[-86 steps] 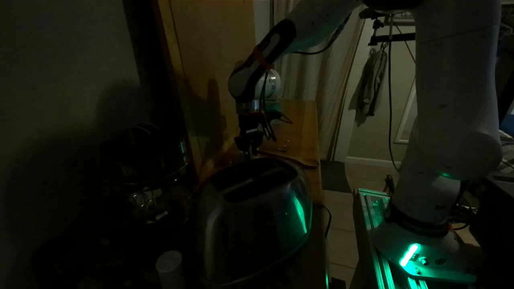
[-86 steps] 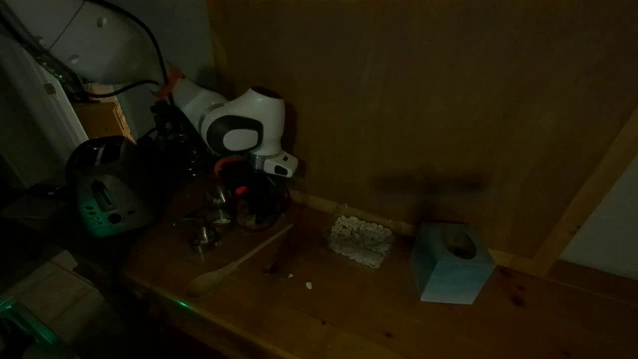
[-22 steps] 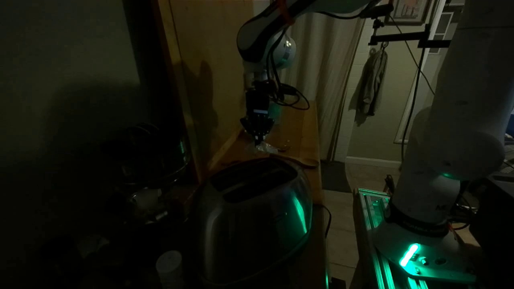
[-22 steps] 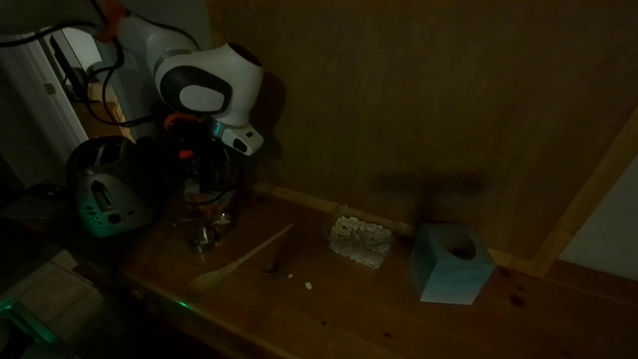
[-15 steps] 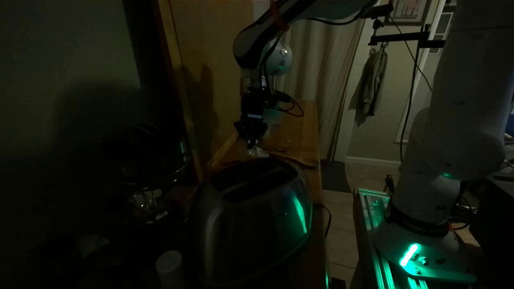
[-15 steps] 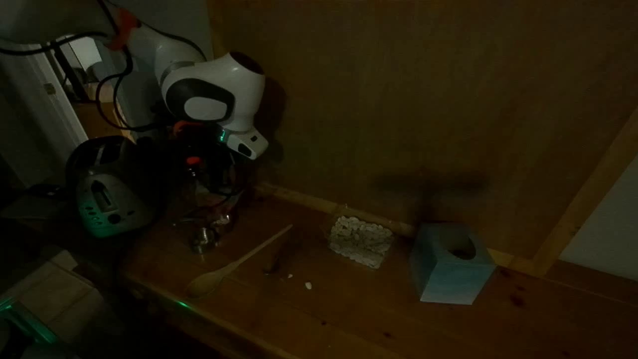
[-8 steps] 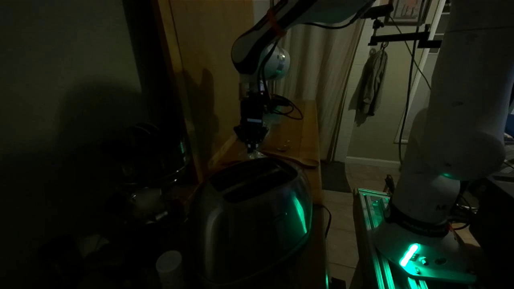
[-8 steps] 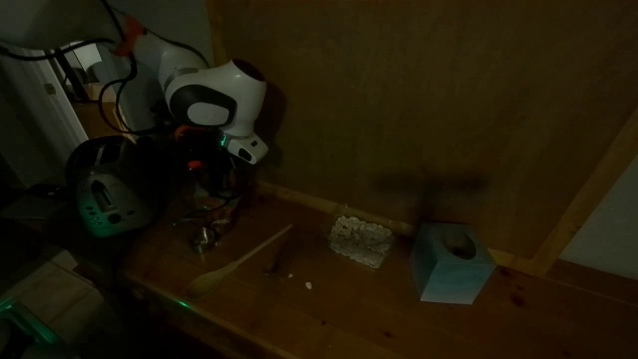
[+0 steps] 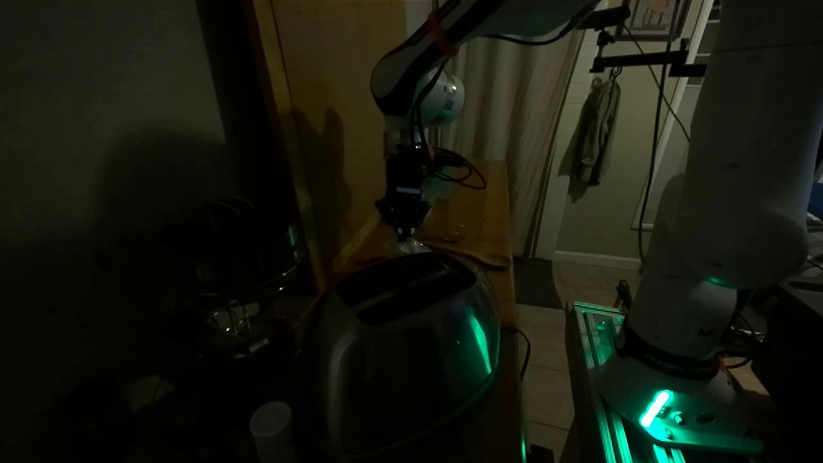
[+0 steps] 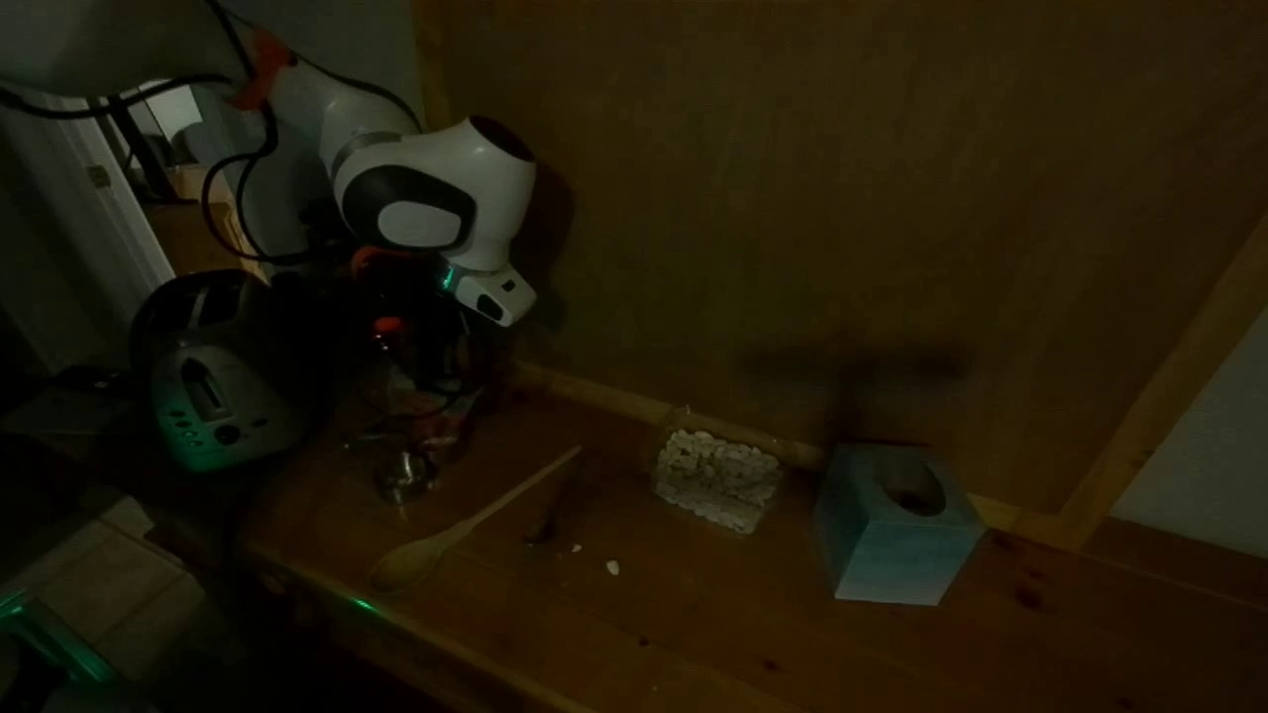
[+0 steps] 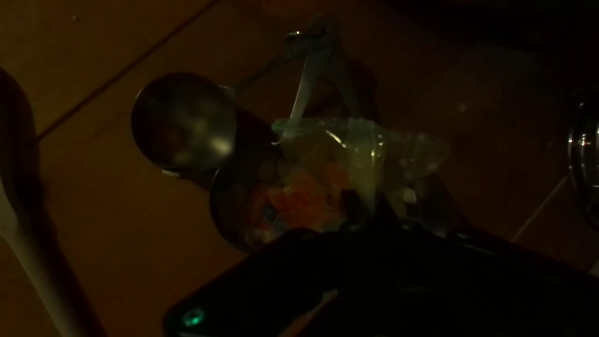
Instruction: Pour the orange powder in the packet onto the spoon
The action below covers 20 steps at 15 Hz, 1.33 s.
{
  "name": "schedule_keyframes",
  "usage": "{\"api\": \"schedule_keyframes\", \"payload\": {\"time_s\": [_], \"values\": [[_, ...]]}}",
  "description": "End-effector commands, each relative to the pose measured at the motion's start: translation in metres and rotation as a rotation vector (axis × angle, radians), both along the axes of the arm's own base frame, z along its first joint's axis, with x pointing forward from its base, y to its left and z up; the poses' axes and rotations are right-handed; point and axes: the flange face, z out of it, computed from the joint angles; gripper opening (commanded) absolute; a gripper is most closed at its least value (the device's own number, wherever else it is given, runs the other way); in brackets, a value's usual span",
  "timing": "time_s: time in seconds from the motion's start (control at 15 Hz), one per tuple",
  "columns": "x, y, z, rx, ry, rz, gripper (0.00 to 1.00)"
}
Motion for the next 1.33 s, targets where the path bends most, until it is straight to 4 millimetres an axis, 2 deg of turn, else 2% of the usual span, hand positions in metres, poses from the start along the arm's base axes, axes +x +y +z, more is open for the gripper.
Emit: {"api": "schedule_keyframes", "payload": {"time_s": [0.0, 1.27], "values": [[0.005, -0.0069, 0.0024, 0.023, 0.02, -0.012, 0.02], [0.0021, -0.0123, 0.0069, 0.131, 0.085, 0.014, 0.02]]}}
